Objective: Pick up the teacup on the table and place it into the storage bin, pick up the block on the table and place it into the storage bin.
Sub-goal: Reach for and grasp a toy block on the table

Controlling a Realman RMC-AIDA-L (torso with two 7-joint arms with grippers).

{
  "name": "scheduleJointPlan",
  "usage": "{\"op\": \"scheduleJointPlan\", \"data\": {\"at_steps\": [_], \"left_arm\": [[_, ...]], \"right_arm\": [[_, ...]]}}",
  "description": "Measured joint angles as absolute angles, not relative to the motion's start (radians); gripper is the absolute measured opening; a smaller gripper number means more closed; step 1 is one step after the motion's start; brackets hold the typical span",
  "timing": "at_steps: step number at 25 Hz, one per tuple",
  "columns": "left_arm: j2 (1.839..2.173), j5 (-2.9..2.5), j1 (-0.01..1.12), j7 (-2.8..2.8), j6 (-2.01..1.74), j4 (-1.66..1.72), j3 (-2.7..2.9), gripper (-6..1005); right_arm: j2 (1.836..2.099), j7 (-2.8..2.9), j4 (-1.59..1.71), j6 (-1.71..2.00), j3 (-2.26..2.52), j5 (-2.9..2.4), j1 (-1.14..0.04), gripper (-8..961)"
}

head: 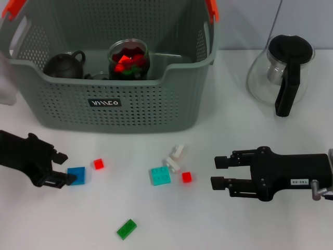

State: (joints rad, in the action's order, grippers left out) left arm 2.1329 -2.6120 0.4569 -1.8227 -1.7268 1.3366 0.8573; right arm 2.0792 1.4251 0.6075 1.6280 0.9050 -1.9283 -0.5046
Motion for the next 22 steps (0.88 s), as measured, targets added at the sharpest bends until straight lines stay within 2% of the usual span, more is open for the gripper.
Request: {"op": "scheduleJointPlan", "data": {"at_steps": [4, 10, 22], "left_arm": [[2.151, -2.640, 0.465, -1.820, -1.677, 1.326, 0.913, 514], [2.151, -2.650, 0.463, -1.807, -1.632, 1.328, 0.972, 588], [2.165, -2.718, 0.469, -1.817, -1.521, 1.267, 1.033, 593]], "right_arm": [[2.080, 1.425, 0.607, 1.628, 0.905, -1.928, -0.506, 577], [2.079, 1.425, 0.607, 1.626, 0.905, -1.928, -0.505, 577], [2.079, 1.439, 0.607, 1.623, 0.905, -1.928, -0.505, 577]]}}
